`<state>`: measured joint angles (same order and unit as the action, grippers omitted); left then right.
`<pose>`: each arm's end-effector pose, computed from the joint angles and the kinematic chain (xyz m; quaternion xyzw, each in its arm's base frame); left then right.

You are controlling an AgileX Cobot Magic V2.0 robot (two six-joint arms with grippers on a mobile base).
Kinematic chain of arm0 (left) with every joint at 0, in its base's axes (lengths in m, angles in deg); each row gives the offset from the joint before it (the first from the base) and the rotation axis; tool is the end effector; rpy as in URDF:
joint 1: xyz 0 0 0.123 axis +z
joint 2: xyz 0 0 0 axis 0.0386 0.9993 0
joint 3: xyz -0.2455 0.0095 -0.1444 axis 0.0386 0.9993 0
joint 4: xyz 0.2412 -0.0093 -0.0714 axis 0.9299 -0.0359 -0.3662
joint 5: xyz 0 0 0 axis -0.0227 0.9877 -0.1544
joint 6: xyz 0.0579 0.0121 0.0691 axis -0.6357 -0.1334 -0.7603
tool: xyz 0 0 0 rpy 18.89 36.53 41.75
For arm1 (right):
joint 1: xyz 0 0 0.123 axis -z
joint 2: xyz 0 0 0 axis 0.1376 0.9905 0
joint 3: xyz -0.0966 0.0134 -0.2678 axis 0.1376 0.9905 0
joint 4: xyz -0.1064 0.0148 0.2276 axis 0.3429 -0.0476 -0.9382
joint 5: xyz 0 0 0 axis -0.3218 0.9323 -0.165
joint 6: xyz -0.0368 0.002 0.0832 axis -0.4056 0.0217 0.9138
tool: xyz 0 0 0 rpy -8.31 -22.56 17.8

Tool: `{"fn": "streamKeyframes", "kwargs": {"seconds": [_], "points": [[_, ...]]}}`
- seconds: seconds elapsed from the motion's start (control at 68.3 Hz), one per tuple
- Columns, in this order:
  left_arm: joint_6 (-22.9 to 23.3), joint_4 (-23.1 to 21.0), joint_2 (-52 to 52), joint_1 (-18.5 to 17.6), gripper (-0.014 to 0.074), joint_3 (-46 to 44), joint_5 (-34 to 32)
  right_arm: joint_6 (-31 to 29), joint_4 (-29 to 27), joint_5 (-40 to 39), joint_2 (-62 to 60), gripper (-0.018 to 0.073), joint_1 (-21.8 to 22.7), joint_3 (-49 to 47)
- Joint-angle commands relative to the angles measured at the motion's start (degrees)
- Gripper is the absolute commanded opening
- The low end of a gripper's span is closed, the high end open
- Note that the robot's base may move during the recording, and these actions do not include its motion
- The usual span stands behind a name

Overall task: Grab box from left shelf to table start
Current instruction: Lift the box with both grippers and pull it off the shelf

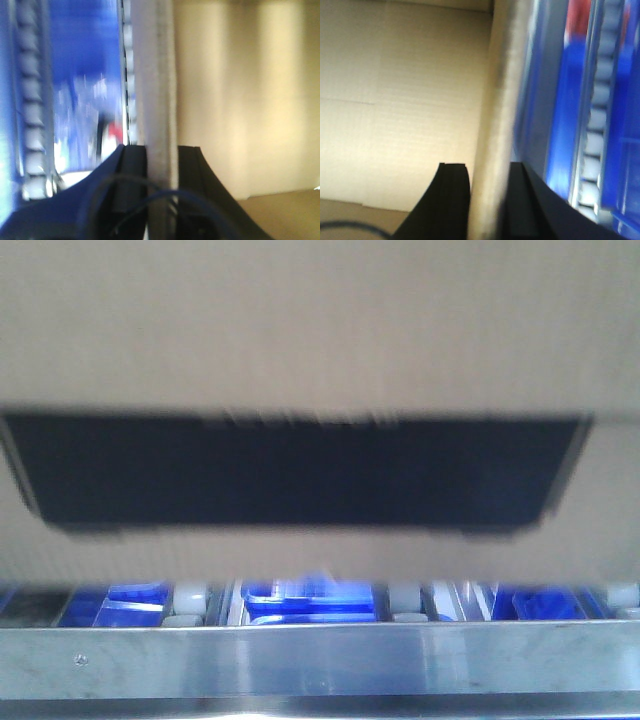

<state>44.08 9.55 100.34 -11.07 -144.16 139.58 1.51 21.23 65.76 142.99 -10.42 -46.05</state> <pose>0.1846 -0.0436 0.4416 0.0529 0.9230 -0.0662 0.3754 0.2152 0.0195 0.4073 -0.0387 0.9319 0.0601 0.3555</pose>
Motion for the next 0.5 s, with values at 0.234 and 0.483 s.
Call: {"fn": "streamKeyframes", "kwargs": {"seconds": [0.234, 0.483], "points": [[0.2, 0.0, -16.1, -0.2, -0.0092, 9.9, -8.6, -0.8, -0.4, -3.7, -15.4, 0.0061, 0.2, 4.6], [0.2, -0.6, -26.4, -0.2, -0.0092, 18.6, -11.0, -0.8, -0.4, -6.7, -27.5, 0.0061, 0.2, 16.9]]}}
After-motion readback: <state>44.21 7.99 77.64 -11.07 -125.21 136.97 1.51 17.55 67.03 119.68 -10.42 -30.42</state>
